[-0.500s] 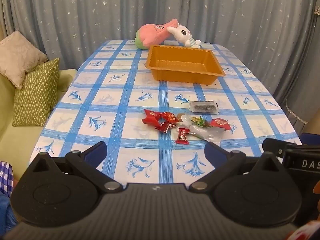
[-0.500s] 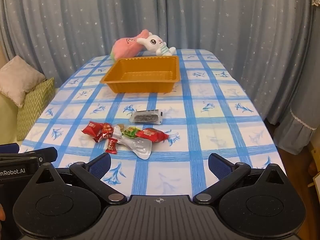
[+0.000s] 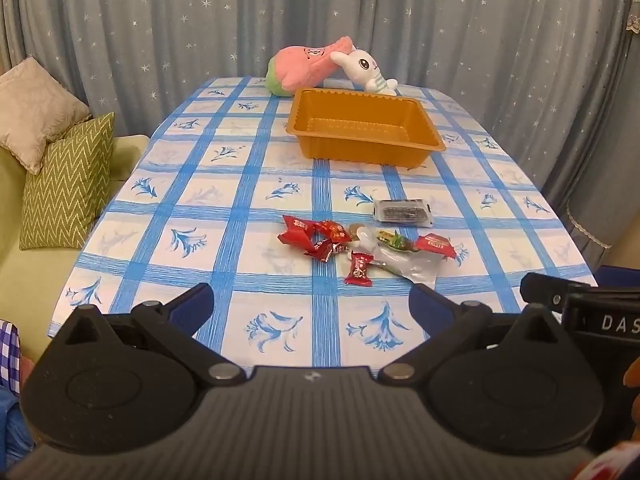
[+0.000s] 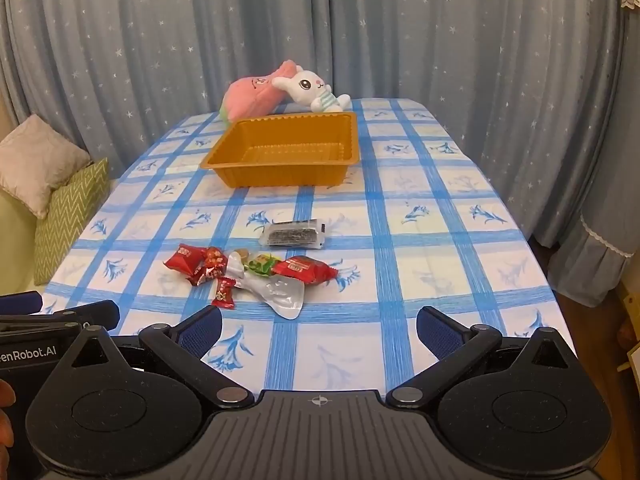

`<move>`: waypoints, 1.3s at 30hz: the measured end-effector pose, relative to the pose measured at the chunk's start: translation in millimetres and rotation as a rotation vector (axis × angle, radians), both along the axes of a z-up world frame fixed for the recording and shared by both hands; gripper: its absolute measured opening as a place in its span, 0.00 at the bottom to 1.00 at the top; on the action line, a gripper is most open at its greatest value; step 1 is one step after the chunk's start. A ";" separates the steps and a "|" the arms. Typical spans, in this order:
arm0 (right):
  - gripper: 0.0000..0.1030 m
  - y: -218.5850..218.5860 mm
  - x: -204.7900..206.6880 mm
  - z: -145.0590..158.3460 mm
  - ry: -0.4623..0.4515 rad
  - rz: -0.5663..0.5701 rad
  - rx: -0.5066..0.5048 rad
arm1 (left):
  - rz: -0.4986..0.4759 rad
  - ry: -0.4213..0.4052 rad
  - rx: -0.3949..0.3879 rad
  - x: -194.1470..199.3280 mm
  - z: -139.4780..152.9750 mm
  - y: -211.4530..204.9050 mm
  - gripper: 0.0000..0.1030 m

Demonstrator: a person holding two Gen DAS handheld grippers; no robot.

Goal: Organize snacks

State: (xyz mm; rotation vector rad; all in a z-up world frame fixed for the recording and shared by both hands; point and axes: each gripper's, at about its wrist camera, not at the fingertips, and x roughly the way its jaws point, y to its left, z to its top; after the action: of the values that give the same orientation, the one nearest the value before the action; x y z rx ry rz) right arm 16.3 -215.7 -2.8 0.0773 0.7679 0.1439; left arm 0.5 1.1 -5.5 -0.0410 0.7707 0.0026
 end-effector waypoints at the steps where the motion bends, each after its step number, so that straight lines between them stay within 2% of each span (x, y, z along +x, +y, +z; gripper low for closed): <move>1: 1.00 0.0 0.0 0.0 0.000 0.001 -0.001 | -0.002 0.000 0.002 -0.2 -0.1 -0.4 1.00; 39: 1.00 0.1 0.1 -1.0 0.002 -0.001 0.001 | -0.001 -0.003 -0.008 -3.7 1.9 -4.4 1.00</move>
State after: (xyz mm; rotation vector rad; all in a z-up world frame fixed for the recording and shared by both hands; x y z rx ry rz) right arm 16.3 -215.6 -3.8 0.0789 0.7698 0.1439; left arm -3.1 -3.2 -3.6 -0.0488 0.7674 -0.0015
